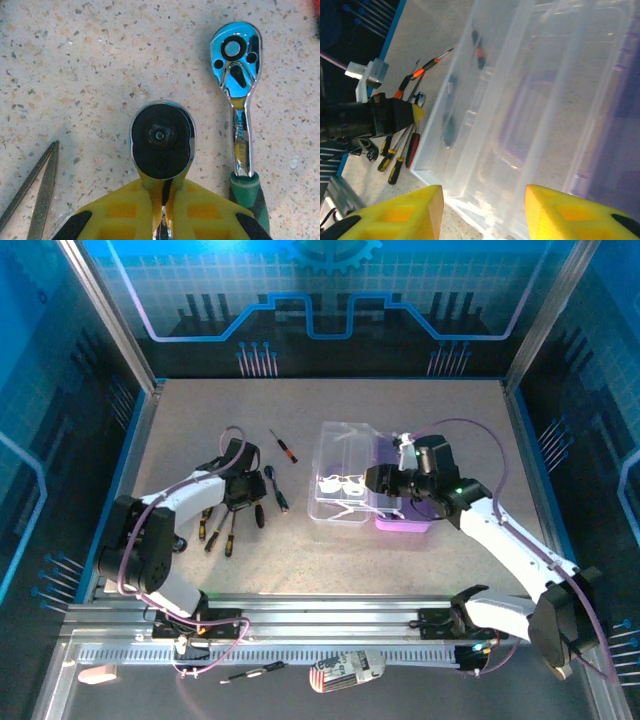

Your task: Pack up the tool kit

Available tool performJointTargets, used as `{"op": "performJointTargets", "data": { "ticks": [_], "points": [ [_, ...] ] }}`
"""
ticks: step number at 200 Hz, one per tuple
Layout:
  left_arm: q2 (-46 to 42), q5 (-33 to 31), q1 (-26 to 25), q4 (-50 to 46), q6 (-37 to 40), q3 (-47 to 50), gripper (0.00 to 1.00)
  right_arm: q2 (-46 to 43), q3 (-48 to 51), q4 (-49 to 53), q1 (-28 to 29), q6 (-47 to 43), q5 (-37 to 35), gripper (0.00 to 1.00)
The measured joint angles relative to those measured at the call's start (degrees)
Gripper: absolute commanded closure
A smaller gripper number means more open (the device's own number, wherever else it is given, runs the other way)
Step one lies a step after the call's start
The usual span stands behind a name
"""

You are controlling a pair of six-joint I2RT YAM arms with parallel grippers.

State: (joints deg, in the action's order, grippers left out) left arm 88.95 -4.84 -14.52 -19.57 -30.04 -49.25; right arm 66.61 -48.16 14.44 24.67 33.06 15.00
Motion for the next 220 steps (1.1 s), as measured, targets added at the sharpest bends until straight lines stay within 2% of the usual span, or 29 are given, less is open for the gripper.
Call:
{"op": "performJointTargets", "data": {
  "ticks": [24, 60, 89, 154, 220],
  "points": [
    [-2.5, 1.4, 0.0, 0.0, -0.3, 0.3, 0.96, 1.4, -2.3, 0.1, 4.7, 0.2, -1.0, 0.45],
    [-7.6, 3.5, 0.0, 0.0, -2.2, 0.2, 0.96, 4.4, -6.8, -0.2, 12.5, 0.4, -2.8, 0.39],
    [-10.1, 5.4, -0.2, 0.0, -3.9, 0.2, 0.95, 8.4, -9.5, -0.7, 16.7, 0.6, -4.5, 0.37],
    [-13.4, 8.2, -2.3, 0.6, -7.8, -1.5, 0.96, 19.0, -15.8, -1.7, 23.3, 1.1, -6.0, 0.34],
    [-16.2, 8.6, -4.9, 0.9, -10.6, -2.1, 0.96, 28.4, -22.7, -2.3, 25.8, 1.7, -6.1, 0.34]
  ]
}}
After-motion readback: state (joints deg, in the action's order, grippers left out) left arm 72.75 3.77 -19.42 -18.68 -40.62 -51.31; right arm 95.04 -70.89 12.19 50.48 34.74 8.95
